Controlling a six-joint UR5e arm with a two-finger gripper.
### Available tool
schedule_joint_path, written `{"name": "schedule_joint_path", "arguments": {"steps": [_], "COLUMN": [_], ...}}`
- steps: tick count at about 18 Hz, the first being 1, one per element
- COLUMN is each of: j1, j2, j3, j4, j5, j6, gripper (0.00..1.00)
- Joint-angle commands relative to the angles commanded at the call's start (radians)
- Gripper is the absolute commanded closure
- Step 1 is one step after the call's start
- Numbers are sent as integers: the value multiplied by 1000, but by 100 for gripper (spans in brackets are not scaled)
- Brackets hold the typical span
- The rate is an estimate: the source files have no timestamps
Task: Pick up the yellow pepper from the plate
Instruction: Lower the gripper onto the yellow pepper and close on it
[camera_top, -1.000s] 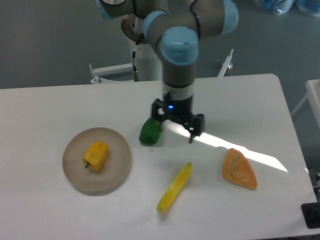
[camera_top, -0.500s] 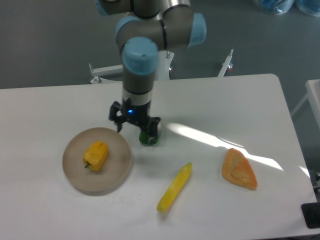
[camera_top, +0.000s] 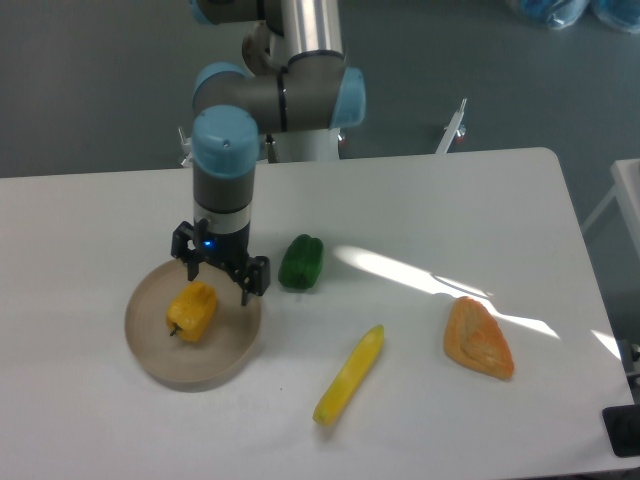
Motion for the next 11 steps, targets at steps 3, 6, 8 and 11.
{"name": "schedule_joint_path", "arguments": {"steps": [3,6,8,11], "j1": [-9,-18,-26,-32], "j2": [-3,-23,-32,-38], "j3": [-11,-14,-15,-23], "j4": [17,38,41,41], "j5": [0,3,14,15], "j6": [0,2,2,3], "gripper": [0,0,0,0]}}
